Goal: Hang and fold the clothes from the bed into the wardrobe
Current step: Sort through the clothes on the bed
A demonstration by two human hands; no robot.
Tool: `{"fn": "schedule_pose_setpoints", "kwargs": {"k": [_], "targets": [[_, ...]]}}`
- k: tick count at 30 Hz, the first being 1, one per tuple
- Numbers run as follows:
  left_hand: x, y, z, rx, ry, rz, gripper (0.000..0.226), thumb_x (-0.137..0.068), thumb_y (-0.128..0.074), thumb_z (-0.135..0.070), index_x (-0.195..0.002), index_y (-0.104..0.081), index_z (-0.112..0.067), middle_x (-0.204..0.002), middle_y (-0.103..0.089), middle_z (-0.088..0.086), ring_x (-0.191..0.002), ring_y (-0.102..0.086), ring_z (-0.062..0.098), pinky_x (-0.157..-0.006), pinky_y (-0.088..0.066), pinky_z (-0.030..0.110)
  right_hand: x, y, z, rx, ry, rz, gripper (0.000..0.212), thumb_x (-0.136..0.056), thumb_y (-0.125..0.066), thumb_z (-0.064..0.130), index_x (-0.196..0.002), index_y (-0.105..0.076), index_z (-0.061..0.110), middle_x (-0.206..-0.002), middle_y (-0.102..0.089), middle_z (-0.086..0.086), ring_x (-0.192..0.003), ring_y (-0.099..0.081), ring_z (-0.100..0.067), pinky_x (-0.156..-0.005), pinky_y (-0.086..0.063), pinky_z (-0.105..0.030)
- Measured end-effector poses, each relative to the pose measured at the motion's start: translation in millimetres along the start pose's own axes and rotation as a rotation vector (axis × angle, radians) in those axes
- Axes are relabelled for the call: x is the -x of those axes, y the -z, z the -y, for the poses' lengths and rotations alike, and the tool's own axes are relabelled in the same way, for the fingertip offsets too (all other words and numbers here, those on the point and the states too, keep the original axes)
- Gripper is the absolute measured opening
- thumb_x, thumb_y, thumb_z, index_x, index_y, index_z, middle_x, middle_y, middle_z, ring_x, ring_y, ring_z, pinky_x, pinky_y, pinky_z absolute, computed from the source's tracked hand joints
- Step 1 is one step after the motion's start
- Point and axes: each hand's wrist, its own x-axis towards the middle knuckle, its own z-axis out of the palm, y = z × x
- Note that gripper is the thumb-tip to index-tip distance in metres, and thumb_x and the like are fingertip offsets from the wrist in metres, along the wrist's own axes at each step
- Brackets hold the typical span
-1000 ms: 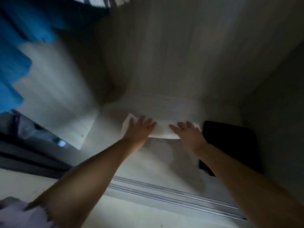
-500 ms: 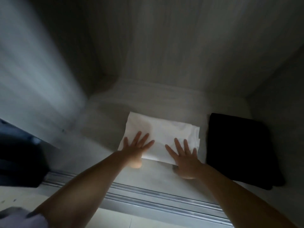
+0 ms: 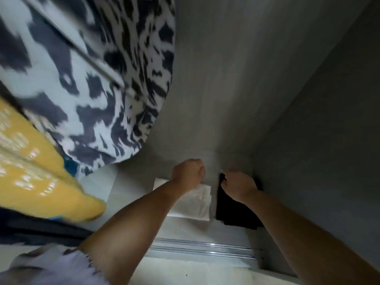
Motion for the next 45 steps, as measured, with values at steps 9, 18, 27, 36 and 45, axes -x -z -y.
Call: {"fn": "schedule_pose_setpoints", "kwargs": {"k": [9,18,27,36,45], "targets": [[35,189,-148,0.054,-0.104,0.073,0.040,-0.099,-0.035,-0.037,-0.101,-0.063,-0.010,-0.110,-0.066,0.017,-0.102,-0.062,0.034,-0.079,-0.048,0.034,160,185,-4,-0.130,-0.166,-0.163,0.058,-0.096,-0.042,0.032,-0.150,-0.023,0.026,-0.132,-0.057,-0.011,-0.118,-0.056,-0.031,-0.095,-0.046,-0.039],[144,261,-248,0.020,-0.335,0.179,0.039,-0.097,-0.043,-0.043,-0.067,-0.045,-0.018,-0.074,-0.059,0.005,-0.076,-0.057,0.029,-0.064,-0.038,0.030,353,220,-13,-0.154,-0.373,-0.305,0.058,-0.093,-0.041,0.038,-0.148,-0.023,0.031,-0.122,-0.061,-0.007,-0.105,-0.061,-0.031,-0.072,-0.043,-0.032],[255,234,-387,-0.125,-0.761,0.262,0.042,-0.092,-0.042,-0.047,-0.062,-0.041,-0.018,-0.072,-0.061,0.002,-0.075,-0.058,0.031,-0.064,-0.041,0.030,561,178,-87,-0.212,-0.707,-0.331,0.039,-0.093,-0.043,0.039,-0.129,-0.046,0.025,-0.122,-0.061,-0.009,-0.107,-0.060,-0.031,-0.076,-0.044,-0.035],[421,125,-605,-0.091,-1.115,0.399,0.034,-0.097,-0.042,-0.035,-0.079,-0.060,-0.012,-0.092,-0.068,0.013,-0.092,-0.062,0.032,-0.070,-0.042,0.035,836,87,-194,-0.292,-1.091,-0.263,0.039,-0.096,-0.041,0.038,-0.132,-0.047,0.023,-0.122,-0.061,-0.005,-0.105,-0.061,-0.027,-0.076,-0.050,-0.036],[542,46,-746,-0.088,-1.253,0.570,0.040,-0.099,-0.036,-0.041,-0.074,-0.054,-0.016,-0.068,-0.055,-0.001,-0.063,-0.053,0.020,-0.048,-0.028,0.028,1013,38,-276,-0.382,-1.301,-0.135,0.040,-0.100,-0.038,0.037,-0.134,-0.048,0.020,-0.123,-0.060,-0.004,-0.100,-0.061,-0.023,-0.068,-0.052,-0.032]]}}
